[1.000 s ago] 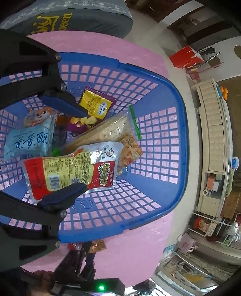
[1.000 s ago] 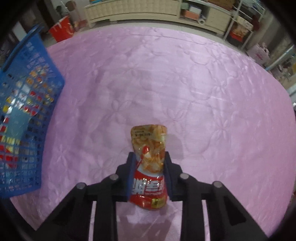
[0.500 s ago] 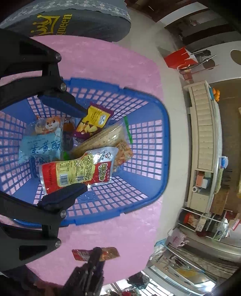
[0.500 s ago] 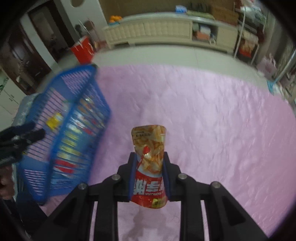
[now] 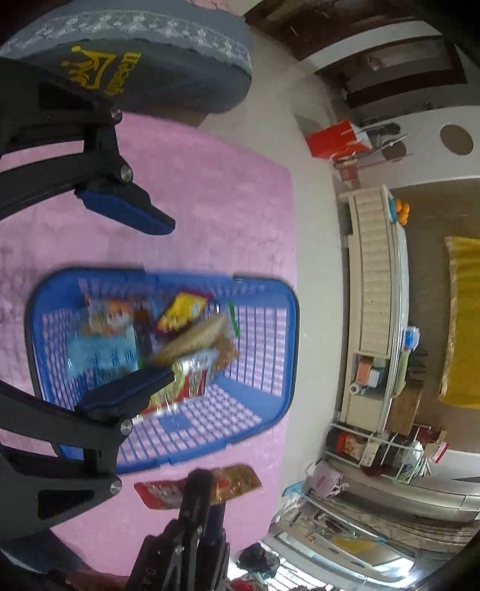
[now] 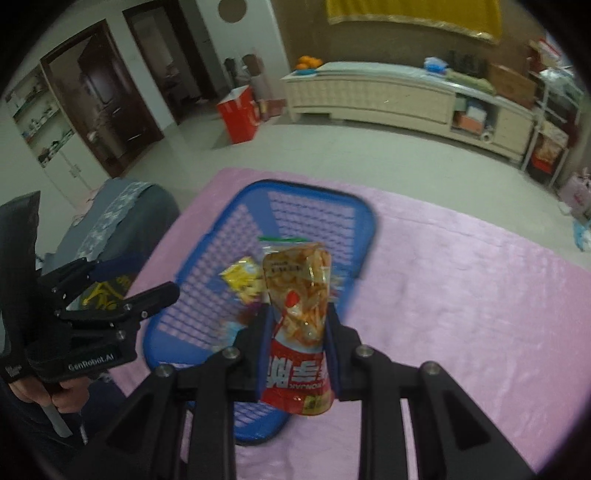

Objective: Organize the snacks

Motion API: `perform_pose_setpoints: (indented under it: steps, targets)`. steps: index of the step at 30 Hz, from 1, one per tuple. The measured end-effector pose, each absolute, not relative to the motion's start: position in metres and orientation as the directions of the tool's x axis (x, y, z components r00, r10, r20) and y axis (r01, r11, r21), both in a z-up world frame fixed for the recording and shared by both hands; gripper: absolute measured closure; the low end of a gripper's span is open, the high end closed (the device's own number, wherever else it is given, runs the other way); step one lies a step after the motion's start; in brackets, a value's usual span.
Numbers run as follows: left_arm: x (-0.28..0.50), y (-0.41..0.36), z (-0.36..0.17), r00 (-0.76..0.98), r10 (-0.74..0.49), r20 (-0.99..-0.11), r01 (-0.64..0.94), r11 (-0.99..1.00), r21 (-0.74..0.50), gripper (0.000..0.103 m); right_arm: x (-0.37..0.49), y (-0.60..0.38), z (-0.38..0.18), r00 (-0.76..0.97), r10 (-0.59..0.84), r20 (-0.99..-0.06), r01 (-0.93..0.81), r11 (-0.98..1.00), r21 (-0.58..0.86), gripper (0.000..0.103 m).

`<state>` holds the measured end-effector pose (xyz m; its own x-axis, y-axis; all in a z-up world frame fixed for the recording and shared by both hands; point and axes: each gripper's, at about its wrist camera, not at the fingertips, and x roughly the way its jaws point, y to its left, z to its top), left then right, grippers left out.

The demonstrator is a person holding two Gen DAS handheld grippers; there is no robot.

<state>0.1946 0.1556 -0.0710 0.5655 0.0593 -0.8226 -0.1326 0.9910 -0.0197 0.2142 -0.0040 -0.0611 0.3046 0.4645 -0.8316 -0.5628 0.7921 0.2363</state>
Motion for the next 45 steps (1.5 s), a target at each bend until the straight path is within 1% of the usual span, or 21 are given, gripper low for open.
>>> perform_pose_setpoints:
  steps: [10,14,18,20,21,22,24,25,27,33,35,39,45]
  targets:
    - [0.170,0.206,-0.087,0.552,0.105,-0.827,-0.202,0.979,-0.010,0.032,0.205,0.076,-0.103,0.190,0.450,-0.872,-0.606,0.753,0.257,0.073]
    - [0.163,0.220,-0.094,0.543,0.104,-0.833,-0.227,0.973,-0.027,0.032,0.205,0.099,-0.116,0.194,0.395,-0.898,-0.593,0.777,0.213,0.072]
    - [0.157,0.230,-0.100,0.539,0.102,-0.836,-0.245,0.969,-0.039,0.032,0.206,0.110,-0.126,0.180,0.390,-0.903,-0.582,0.782,0.221,0.071]
    - [0.152,0.231,-0.101,0.548,0.101,-0.830,-0.246,0.968,-0.044,0.032,0.207,0.112,-0.126,0.190,0.392,-0.900,-0.571,0.790,0.224,0.065]
    - [0.150,0.232,-0.101,0.550,0.099,-0.829,-0.249,0.967,-0.049,0.032,0.207,0.113,-0.125,0.205,0.376,-0.904,-0.566,0.799,0.204,0.056]
    - [0.148,0.232,-0.102,0.553,0.096,-0.828,-0.250,0.967,-0.056,0.032,0.207,0.113,-0.124,0.217,0.366,-0.905,-0.567,0.802,0.188,0.043]
    - [0.145,0.230,-0.100,0.563,0.084,-0.822,-0.249,0.966,-0.071,0.032,0.205,0.115,-0.122,0.244,0.365,-0.898,-0.576,0.800,0.168,0.029]
    - [0.144,0.230,-0.099,0.568,0.087,-0.819,-0.250,0.966,-0.071,0.032,0.204,0.115,-0.120,0.257,0.363,-0.895,-0.582,0.798,0.156,0.027]
    - [0.142,0.226,-0.095,0.578,0.104,-0.810,-0.257,0.965,-0.059,0.032,0.200,0.112,-0.114,0.273,0.370,-0.888,-0.599,0.787,0.144,0.024]
    - [0.122,0.202,-0.073,0.649,0.112,-0.753,-0.227,0.973,-0.051,0.032,0.174,0.085,-0.080,0.372,0.394,-0.841,-0.615,0.783,0.095,0.023]
    - [0.111,0.191,-0.064,0.679,0.110,-0.726,-0.212,0.976,-0.050,0.032,0.163,0.073,-0.068,0.402,0.407,-0.820,-0.610,0.787,0.092,0.023]
    - [0.085,0.163,-0.049,0.743,0.108,-0.660,-0.191,0.980,-0.055,0.032,0.129,0.041,-0.048,0.496,0.389,-0.776,-0.604,0.797,0.013,0.021]
    - [0.050,0.120,-0.027,0.819,0.065,-0.570,-0.129,0.989,-0.073,0.032,0.088,-0.019,-0.024,0.601,0.382,-0.702,-0.525,0.851,0.015,0.020]
